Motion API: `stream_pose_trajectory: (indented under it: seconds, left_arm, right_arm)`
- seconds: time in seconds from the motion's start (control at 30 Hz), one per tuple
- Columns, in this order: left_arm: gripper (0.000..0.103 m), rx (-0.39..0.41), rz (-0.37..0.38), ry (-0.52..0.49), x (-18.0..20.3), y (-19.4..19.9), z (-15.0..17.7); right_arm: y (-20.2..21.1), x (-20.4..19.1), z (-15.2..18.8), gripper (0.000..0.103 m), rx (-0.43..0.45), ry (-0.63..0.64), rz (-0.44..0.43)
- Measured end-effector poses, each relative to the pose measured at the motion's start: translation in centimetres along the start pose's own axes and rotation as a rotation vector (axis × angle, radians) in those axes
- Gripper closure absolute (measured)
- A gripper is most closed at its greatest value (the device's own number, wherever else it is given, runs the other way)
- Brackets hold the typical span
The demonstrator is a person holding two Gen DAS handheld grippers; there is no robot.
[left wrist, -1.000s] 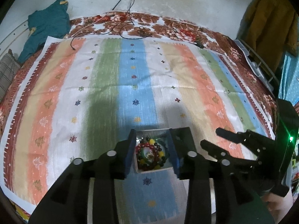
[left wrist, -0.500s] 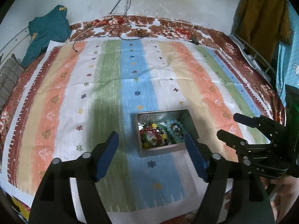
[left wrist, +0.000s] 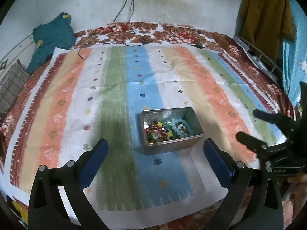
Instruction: Organize jewelry
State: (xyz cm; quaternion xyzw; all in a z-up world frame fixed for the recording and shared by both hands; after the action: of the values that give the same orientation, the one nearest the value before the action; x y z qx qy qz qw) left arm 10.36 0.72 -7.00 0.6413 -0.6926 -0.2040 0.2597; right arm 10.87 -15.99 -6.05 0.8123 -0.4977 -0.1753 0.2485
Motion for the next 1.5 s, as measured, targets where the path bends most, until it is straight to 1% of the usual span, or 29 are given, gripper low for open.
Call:
stream_pose_trajectory:
  seconds: [0.07, 0.2, 0.4, 0.67, 0.77, 0.87, 1.07, 1.13, 1.33, 1.5]
  left_arm:
    - [0.006, 0.009, -0.017, -0.017, 0.0, 0.3, 0.2]
    - [0.006, 0.01, -0.016, -0.028, 0.1, 0.8, 0.6]
    - [0.006, 0.073, -0.046, -0.092, 0.9, 1.9, 0.5]
    - [0.006, 0.103, -0.042, -0.122, 1.3, 2.3, 0.4]
    - [0.006, 0.107, -0.034, -0.114, 1.3, 2.5, 0.6]
    - [0.006, 0.103, -0.009, -0.096, 1.4, 2.7, 0.7]
    - [0.006, 0.117, 0.014, -0.096, 1.8, 3.2, 0.9]
    - [0.006, 0.119, 0.038, -0.08, 2.0, 3.4, 0.9]
    - [0.006, 0.142, 0.038, -0.083, 2.1, 3.9, 0.8]
    - [0.006, 0.16, 0.031, -0.098, 2.3, 4.3, 0.7]
  right_arm:
    - [0.3, 0.0, 0.1, 0.007, 0.001, -0.012, -0.01]
    - [0.7, -0.3, 0.4, 0.007, -0.001, -0.024, -0.026]
    - [1.0, -0.6, 0.6, 0.007, -0.001, -0.021, -0.044]
    - [2.5, -0.7, 0.5, 0.007, 0.043, -0.027, -0.041]
    - [2.5, -0.6, 0.5, 0.007, 0.047, -0.032, -0.043]
    - [2.7, -0.8, 0.5, 0.007, 0.052, -0.029, -0.047]
    - [3.4, -1.4, 0.6, 0.007, 0.072, -0.011, -0.047]
    - [3.7, -1.5, 0.5, 0.007, 0.08, -0.009, -0.045]
    - [4.5, -1.4, 0.2, 0.007, 0.115, -0.007, -0.024]
    - [4.6, -1.2, 0.2, 0.007, 0.123, -0.014, -0.012]
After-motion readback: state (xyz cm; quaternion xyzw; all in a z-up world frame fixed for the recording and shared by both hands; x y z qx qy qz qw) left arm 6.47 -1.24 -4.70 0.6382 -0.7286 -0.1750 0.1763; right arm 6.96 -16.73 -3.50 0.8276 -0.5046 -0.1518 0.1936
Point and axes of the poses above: each gripper's, at about its wrist camera, not at the fingertips, and y roughly against the way its jaws point, x to its right, z to its underside, the point moved 7 cm from there along -y, roughly the way its jaws point, and after that the axes turned 13 degrees about x, right-handed, at the moved point
